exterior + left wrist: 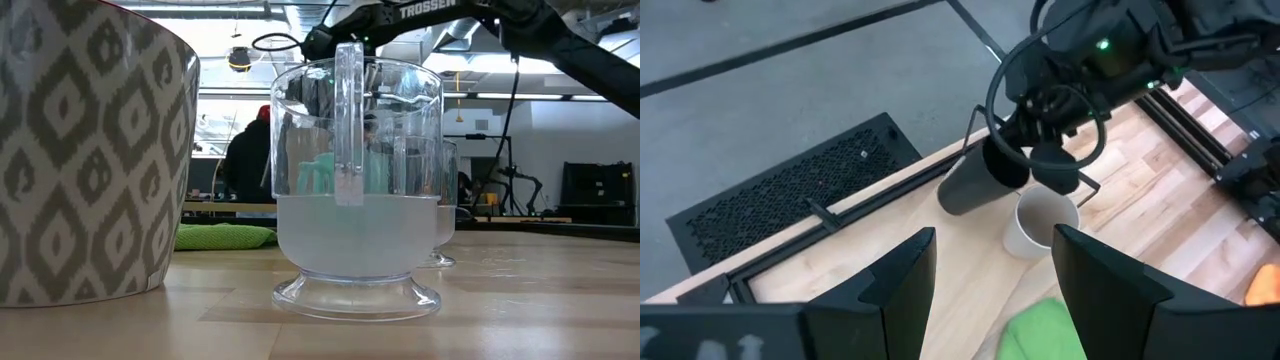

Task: Stack small to large cups/mugs on shelf
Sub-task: Put the black cup on the shelf

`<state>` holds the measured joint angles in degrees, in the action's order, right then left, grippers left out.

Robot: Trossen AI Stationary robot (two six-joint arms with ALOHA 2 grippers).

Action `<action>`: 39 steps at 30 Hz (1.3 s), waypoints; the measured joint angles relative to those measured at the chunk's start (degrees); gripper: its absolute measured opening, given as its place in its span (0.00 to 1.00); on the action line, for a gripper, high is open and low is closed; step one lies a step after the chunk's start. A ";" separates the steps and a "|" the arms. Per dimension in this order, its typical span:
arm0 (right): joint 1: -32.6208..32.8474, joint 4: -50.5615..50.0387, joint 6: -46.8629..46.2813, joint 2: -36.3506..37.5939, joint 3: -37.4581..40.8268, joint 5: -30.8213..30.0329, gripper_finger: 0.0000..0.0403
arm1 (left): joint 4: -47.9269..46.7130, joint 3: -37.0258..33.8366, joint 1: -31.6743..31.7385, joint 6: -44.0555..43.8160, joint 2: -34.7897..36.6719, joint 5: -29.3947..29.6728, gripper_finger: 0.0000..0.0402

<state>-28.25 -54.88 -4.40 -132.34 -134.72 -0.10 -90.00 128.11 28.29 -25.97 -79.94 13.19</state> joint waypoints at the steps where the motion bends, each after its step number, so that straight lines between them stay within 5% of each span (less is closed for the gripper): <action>1: 0.00 0.14 0.00 -0.08 0.00 0.00 0.01 | -0.01 0.00 0.00 0.02 0.00 0.00 0.48; 39: -0.27 0.12 1.42 -0.08 0.00 -0.59 0.02 | 0.09 0.02 0.00 0.26 0.00 0.02 0.48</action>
<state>-28.52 -54.76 -2.98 -132.42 -134.72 -0.69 -89.91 128.14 28.29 -25.71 -79.94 13.21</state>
